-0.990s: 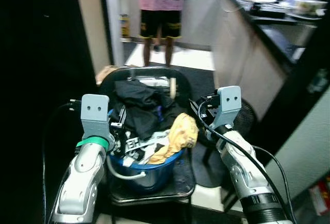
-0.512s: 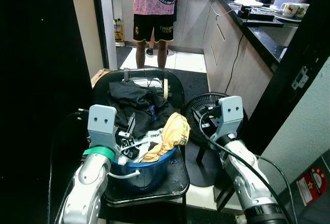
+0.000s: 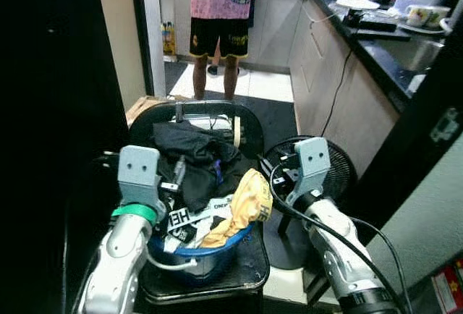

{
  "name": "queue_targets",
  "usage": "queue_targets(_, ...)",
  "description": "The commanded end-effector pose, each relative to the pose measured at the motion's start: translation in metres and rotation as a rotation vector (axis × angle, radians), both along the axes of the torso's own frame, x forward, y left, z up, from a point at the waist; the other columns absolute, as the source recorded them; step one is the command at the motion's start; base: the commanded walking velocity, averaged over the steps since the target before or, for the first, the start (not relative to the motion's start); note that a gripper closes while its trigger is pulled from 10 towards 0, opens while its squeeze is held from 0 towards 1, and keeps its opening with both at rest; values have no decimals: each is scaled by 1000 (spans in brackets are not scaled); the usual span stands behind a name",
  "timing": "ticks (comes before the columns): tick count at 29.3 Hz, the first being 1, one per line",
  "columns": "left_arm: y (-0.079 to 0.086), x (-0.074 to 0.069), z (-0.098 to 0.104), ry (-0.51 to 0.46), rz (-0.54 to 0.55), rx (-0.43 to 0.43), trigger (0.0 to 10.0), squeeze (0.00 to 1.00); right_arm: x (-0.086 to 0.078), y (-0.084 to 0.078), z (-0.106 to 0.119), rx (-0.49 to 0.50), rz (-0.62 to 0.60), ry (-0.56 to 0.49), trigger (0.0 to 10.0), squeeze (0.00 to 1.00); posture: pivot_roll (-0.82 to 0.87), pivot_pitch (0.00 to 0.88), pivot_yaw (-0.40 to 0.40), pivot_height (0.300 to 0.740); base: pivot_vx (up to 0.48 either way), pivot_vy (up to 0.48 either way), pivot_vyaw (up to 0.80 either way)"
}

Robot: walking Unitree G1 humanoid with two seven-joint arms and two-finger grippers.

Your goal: Clothes washing

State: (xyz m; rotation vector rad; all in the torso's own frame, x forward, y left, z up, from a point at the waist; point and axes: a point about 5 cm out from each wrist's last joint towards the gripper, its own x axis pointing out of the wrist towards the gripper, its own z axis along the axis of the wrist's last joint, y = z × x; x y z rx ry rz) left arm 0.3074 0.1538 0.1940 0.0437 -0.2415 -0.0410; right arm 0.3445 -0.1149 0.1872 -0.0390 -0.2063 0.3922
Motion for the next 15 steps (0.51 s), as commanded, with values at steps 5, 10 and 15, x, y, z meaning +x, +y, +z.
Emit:
queue_targets(5, -2, 1, -5, 31, 7, -12, 10000, 0, 0, -7, -4, 13, -19, 14, 10000, 0, 11, 54, -7, 740, 340, 0, 0)
queue_targets(10, -2, 2, -4, 31, 4, -14, 10000, 0, 1, -9, -2, 18, -27, 7, 10000, 0, 13, 58, -6, 740, 0, 0, 0)
queue_targets(15, -3, 2, -1, 12, 5, -8, 10000, 0, 1, -9, 0, 26, -30, 1, 10000, 0, 15, 59, -7, 740, 0, 0, 0)
